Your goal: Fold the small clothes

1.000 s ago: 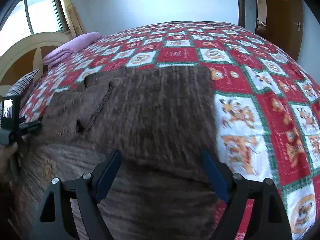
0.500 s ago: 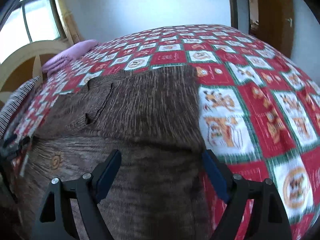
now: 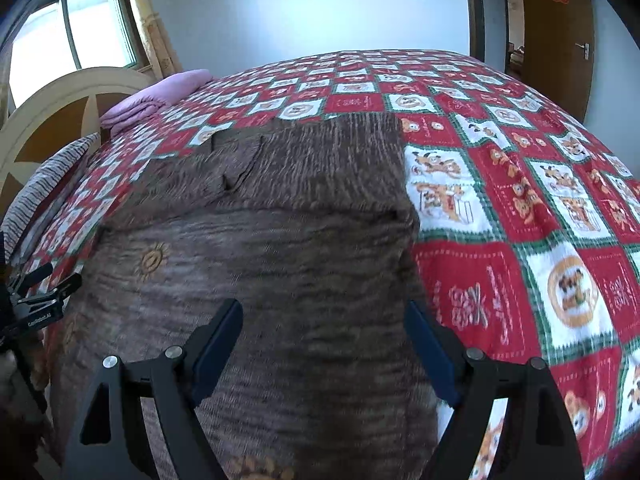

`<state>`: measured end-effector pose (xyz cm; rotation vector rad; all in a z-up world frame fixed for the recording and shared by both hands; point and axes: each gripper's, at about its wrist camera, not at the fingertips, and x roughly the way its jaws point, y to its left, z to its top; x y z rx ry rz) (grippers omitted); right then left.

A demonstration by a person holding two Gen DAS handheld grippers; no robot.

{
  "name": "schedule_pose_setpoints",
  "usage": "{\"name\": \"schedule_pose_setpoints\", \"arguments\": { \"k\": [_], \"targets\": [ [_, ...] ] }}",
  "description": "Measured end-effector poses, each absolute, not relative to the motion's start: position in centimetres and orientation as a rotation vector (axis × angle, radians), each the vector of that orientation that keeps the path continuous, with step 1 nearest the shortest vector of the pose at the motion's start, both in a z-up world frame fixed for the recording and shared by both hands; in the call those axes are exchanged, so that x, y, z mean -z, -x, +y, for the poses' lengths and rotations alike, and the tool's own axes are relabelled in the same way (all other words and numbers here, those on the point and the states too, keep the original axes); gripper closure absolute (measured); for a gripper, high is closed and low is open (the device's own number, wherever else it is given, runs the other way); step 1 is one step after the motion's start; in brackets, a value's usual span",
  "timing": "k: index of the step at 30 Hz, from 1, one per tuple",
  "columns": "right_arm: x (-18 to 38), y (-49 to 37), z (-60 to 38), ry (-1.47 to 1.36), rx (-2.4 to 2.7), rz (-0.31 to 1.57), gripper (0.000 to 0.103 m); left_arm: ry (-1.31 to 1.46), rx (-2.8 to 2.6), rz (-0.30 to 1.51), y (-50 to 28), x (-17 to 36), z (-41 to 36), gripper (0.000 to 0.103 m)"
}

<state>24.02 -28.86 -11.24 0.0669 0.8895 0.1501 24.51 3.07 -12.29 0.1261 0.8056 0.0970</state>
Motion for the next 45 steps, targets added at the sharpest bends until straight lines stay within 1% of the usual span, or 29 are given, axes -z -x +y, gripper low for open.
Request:
{"name": "schedule_pose_setpoints", "arguments": {
  "k": [12,25,45],
  "targets": [
    [12.3,-20.7,-28.8,-0.06,-0.145,0.936,0.019,-0.115,-0.078,0.833,-21.8,13.1,3.2,0.002],
    [12.6,-18.9,-28.6,-0.056,-0.147,0.947,0.019,-0.106,-0.066,0.84,-20.0,13.6,3.3,0.002],
    [13.1,-14.9,-27.5,0.023,-0.137,0.972,0.019,-0.152,-0.03,0.837,-15.3,13.8,3.0,0.002]
  ]
}}
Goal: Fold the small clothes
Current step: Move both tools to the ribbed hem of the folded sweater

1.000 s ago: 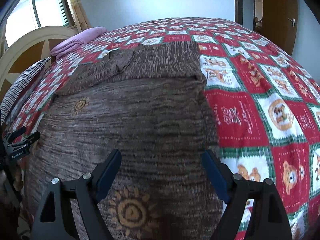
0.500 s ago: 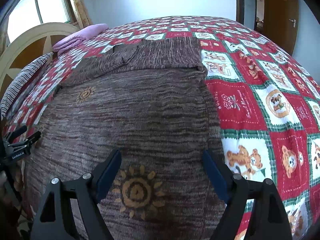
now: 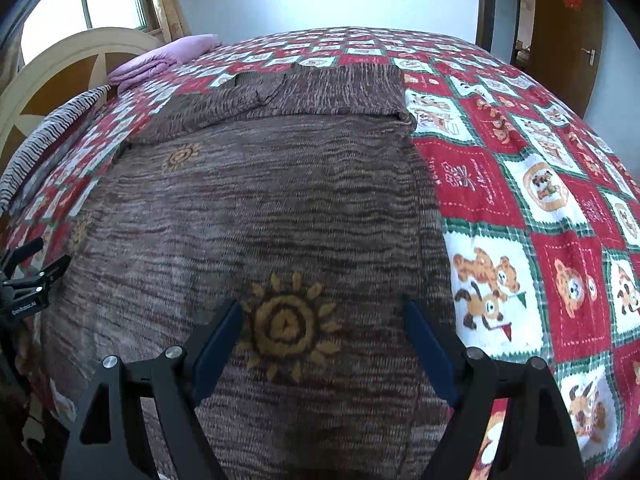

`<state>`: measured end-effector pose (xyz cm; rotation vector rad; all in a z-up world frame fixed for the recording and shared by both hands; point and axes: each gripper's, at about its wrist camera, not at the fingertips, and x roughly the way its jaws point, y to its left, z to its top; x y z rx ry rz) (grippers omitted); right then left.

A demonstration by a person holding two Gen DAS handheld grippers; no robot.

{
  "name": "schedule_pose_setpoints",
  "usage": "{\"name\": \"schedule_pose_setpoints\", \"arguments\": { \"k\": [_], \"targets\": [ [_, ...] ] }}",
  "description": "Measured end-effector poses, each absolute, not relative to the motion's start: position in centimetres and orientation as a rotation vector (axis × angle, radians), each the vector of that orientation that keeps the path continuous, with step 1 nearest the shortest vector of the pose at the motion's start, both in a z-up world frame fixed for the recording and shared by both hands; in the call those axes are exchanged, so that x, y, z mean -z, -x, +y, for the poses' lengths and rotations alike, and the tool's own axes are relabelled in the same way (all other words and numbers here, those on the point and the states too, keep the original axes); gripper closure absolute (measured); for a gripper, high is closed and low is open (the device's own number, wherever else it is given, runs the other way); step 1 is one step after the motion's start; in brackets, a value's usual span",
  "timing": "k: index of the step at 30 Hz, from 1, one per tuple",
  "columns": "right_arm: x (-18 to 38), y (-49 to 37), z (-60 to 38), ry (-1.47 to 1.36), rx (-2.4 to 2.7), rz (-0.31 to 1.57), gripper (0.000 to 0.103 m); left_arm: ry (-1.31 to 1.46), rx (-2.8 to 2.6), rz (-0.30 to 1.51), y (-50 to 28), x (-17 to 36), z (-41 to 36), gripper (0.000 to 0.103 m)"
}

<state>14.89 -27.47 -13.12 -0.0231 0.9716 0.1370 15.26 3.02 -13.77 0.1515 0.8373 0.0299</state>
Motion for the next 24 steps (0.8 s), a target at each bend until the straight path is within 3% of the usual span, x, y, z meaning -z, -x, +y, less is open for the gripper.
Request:
{"name": "schedule_pose_setpoints", "arguments": {
  "k": [24],
  "targets": [
    [13.9,-9.0,-27.8,0.096,-0.079,0.977,0.019,-0.124,0.059,0.884,-9.5,14.6,2.7,0.004]
  ]
}}
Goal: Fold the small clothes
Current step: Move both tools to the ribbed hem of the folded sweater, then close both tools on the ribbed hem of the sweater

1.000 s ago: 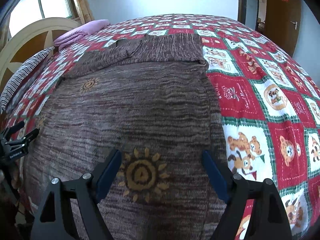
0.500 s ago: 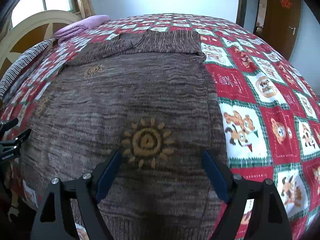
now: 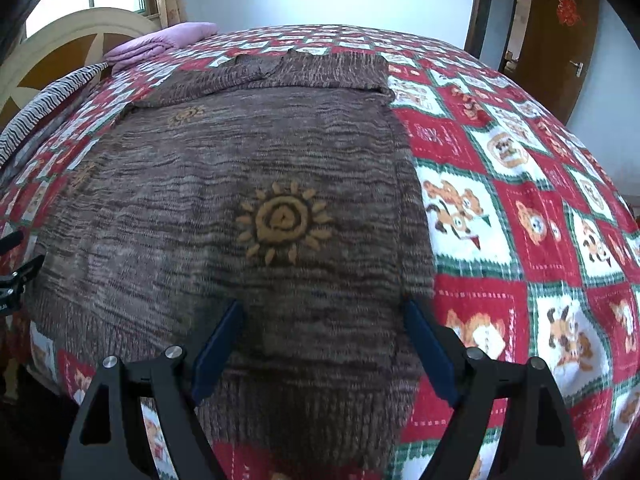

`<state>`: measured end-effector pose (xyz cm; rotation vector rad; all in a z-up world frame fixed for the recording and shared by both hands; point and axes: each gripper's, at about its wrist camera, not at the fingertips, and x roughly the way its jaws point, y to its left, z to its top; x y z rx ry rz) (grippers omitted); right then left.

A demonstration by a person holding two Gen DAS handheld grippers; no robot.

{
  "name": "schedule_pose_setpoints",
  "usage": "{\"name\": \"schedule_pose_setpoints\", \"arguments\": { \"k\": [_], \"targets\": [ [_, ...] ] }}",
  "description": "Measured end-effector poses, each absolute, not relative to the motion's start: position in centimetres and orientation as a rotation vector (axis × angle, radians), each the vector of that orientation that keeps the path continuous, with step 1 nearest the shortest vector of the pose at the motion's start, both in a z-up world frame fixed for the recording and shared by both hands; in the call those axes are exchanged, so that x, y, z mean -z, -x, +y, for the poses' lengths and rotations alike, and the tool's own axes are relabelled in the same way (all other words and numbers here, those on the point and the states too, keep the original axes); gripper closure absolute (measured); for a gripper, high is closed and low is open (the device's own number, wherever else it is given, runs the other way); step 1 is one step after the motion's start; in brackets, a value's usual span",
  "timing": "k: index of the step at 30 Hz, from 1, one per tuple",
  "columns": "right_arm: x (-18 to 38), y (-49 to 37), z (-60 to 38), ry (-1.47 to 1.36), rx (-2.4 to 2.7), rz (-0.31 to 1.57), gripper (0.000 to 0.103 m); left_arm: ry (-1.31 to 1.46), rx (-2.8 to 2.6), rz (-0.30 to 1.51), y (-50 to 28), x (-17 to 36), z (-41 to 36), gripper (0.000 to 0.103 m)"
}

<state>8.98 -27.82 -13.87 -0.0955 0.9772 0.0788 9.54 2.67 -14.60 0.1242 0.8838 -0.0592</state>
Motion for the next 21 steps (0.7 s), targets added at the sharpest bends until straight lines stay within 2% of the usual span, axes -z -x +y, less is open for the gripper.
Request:
{"name": "schedule_pose_setpoints", "arguments": {
  "k": [7,13,21],
  "targets": [
    [14.2,-7.3,-28.9,0.07,-0.078,0.98,0.019,-0.03,0.134,0.924,-8.8,14.9,3.2,0.025],
    [14.5,-6.0,-29.5,0.045,-0.082,0.997,0.019,0.027,0.176,0.946,-8.0,15.0,3.4,0.038],
    [14.8,-4.5,-30.5,0.01,-0.089,1.004,0.019,0.079,0.2,0.969,-7.5,14.9,4.3,0.065]
  ]
}}
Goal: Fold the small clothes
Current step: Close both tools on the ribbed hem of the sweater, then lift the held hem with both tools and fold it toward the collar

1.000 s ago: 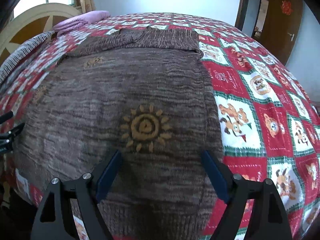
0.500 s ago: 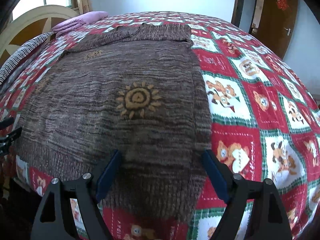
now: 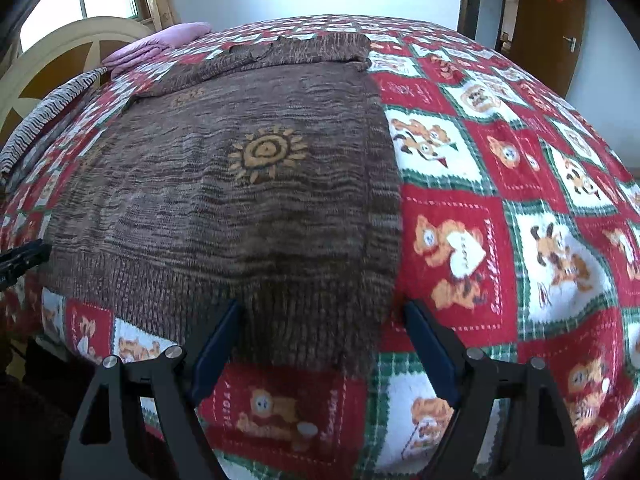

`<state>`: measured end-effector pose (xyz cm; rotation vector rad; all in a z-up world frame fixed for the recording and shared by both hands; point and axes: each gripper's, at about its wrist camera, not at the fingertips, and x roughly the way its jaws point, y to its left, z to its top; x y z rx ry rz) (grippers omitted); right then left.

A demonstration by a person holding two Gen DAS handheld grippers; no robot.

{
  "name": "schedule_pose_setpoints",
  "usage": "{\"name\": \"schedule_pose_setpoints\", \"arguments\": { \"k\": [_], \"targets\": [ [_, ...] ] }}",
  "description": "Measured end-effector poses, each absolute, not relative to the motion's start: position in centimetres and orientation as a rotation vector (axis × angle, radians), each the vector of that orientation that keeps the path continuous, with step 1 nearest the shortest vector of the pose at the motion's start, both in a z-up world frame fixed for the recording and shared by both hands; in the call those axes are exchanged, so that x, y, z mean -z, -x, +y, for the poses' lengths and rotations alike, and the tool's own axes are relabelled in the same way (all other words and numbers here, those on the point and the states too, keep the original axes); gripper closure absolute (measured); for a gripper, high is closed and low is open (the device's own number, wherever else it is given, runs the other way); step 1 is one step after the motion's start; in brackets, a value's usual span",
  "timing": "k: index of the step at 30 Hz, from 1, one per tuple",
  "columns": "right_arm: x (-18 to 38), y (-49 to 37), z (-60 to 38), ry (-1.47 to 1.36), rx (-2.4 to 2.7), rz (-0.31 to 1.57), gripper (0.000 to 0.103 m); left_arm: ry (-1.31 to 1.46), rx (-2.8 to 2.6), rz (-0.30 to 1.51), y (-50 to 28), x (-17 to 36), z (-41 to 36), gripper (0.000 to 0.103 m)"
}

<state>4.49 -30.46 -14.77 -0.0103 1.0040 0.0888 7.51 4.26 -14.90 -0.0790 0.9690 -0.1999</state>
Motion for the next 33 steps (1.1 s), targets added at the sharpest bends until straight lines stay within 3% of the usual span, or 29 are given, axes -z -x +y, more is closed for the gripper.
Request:
{"name": "schedule_pose_setpoints", "arguments": {
  "k": [2,4,5,6,9,13,17,19,21,24,25,27,33],
  "targets": [
    [14.7,-4.4,-30.6,-0.002,-0.092,1.001,0.019,0.065,0.199,0.97,-7.4,15.0,4.2,0.073],
    [14.7,-4.4,-30.6,-0.009,-0.092,1.001,0.019,0.059,0.214,0.968,-7.2,14.9,4.2,0.089],
    [14.6,-4.3,-30.5,-0.007,-0.094,0.999,0.021,0.058,0.224,0.968,-7.1,14.9,4.1,0.09],
    [14.7,-4.3,-30.3,0.006,-0.095,1.002,0.031,0.047,0.22,0.964,-7.0,14.9,4.0,0.09],
    [14.6,-4.1,-29.8,0.033,-0.105,0.997,0.045,0.009,0.198,0.945,-6.8,14.6,3.8,0.092],
    [14.5,-3.9,-29.0,0.07,-0.117,0.987,0.054,-0.013,0.175,0.937,-6.8,14.8,3.6,0.088],
    [14.4,-3.7,-28.8,0.085,-0.125,0.981,0.058,-0.007,0.146,0.939,-6.9,14.8,3.9,0.069],
    [14.4,-3.7,-28.9,0.084,-0.126,0.98,0.058,0.014,0.132,0.944,-7.0,14.9,4.4,0.053],
    [14.4,-3.7,-28.9,0.086,-0.127,0.978,0.059,0.025,0.136,0.948,-7.1,15.0,4.5,0.053],
    [14.4,-3.6,-28.7,0.094,-0.13,0.975,0.062,0.012,0.155,0.941,-7.0,15.2,4.2,0.059],
    [14.3,-3.6,-28.7,0.094,-0.133,0.973,0.065,0.012,0.174,0.94,-7.0,15.3,4.1,0.071],
    [14.0,-3.5,-28.8,0.092,-0.137,0.965,0.08,0.048,0.232,0.952,-6.9,15.2,4.0,0.092],
    [13.3,-3.4,-30.0,0.023,-0.154,0.952,0.094,0.086,0.253,0.932,-6.9,14.0,4.7,0.095]
  ]
}}
